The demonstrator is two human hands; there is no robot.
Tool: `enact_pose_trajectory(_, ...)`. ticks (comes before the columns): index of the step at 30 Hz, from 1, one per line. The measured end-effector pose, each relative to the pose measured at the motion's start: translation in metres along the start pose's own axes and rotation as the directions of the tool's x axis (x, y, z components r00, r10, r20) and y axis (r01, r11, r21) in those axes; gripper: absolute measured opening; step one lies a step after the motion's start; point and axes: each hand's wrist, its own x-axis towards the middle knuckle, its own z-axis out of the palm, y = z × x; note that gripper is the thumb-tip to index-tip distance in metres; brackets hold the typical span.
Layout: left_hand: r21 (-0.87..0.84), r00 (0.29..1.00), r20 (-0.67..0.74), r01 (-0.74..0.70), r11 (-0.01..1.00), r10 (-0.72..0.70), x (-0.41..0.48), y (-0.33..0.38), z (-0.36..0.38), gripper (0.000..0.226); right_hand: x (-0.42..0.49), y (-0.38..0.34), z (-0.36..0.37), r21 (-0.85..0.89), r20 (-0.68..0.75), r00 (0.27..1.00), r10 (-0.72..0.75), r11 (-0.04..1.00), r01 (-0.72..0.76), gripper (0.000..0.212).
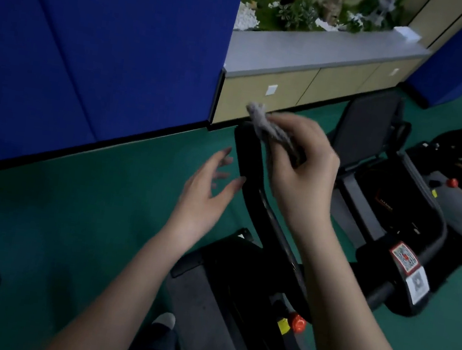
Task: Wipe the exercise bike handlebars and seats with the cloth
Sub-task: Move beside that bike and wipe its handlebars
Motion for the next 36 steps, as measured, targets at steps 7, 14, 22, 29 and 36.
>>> enact_pose_trajectory(7,-0.417,0.999,0.023,0.035,0.908,-0.028,0.013,0.014,-0.003,0.041,0.072,-0.002,0.024,-0.185,0.607,0.785,0.120,0.983,-0.007,0.022)
enact_pose_trajectory(14,-0.473,0.997,0.033,0.071,0.878,-0.063,0.016,0.013,-0.003,0.043,0.049,0.014,0.029,0.006,0.377,0.852,0.364,0.919,-0.395,0.024)
enact_pose_trajectory(22,-0.455,0.992,0.053,0.125,0.882,-0.113,0.017,0.005,-0.006,0.041,-0.028,0.012,0.021,-0.088,-0.003,0.970,0.243,0.966,-0.242,0.020)
enact_pose_trajectory(29,-0.519,0.995,0.094,0.067,0.852,-0.021,0.018,0.007,-0.007,0.037,-0.026,0.016,0.034,-0.173,-0.048,0.997,-0.058,0.984,0.048,0.035)
enact_pose_trajectory(36,-0.556,0.997,0.075,0.055,0.829,-0.015,0.016,0.005,-0.003,0.037,-0.047,0.025,0.014,-0.153,-0.024,0.997,-0.076,0.986,0.072,0.039)
